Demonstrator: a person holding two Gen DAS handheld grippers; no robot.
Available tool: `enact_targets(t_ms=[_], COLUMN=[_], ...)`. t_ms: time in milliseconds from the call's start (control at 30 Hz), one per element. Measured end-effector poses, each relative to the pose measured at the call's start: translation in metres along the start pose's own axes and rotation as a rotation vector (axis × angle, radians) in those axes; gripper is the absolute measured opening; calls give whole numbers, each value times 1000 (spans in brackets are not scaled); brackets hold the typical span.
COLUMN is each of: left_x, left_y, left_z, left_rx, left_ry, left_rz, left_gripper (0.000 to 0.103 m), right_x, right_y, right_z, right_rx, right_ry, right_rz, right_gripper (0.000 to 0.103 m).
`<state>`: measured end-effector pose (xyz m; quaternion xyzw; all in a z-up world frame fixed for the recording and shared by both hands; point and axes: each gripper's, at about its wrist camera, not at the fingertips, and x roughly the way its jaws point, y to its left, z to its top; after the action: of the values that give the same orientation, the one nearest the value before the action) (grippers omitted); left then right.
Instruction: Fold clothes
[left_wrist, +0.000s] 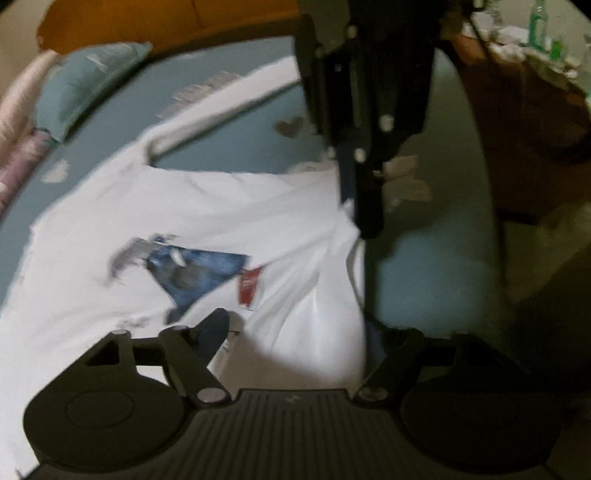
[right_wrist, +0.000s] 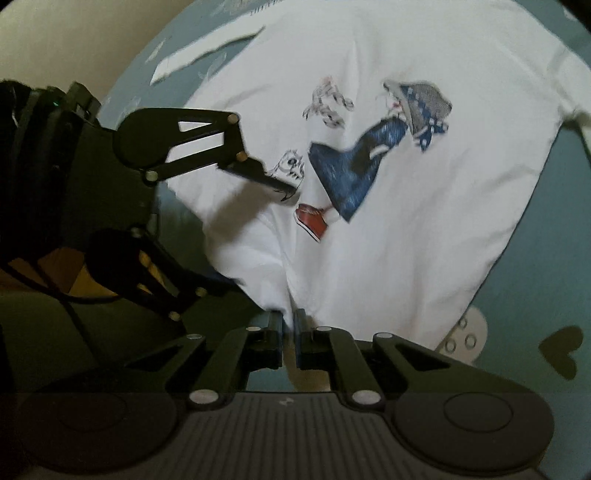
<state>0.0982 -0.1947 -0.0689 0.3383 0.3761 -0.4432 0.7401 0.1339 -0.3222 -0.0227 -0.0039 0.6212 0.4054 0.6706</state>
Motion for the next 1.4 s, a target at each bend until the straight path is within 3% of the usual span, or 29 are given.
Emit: enact_targets(t_ms=[100, 200, 533, 733, 900, 1033, 1267, 1400], left_x=[0, -9, -63, -51, -39, -60, -83, -74], left_y=[1, 14, 91, 134, 137, 137, 172, 172], left_z=[-7, -14, -47, -69, -110, -137, -145, -167], left_rx=[-73, -171, -547, -742, -834, -861, -835, -831], left_ry=[69, 102, 141, 160, 280, 260, 171, 219], left_rz=[-93, -91, 86, 197, 172, 126, 141, 116], left_gripper=[69, 69, 70, 70, 71, 72, 70, 70], right_x=[10, 13, -23, -15, 15, 47, 43, 57], right_y=[-2, 3, 4, -3, 0, 1, 25, 39], right_z=[3, 4, 4, 34, 57, 60, 70, 79], right_rx=[-5, -36, 9, 88, 155, 205, 257, 246], right_ry=[40, 52, -123, -261, -302, -229, -312, -312], right_rz=[-12, -37, -84, -183, -285, -360, -497, -536], right_gripper=[17, 21, 37, 38, 39, 45, 48, 49])
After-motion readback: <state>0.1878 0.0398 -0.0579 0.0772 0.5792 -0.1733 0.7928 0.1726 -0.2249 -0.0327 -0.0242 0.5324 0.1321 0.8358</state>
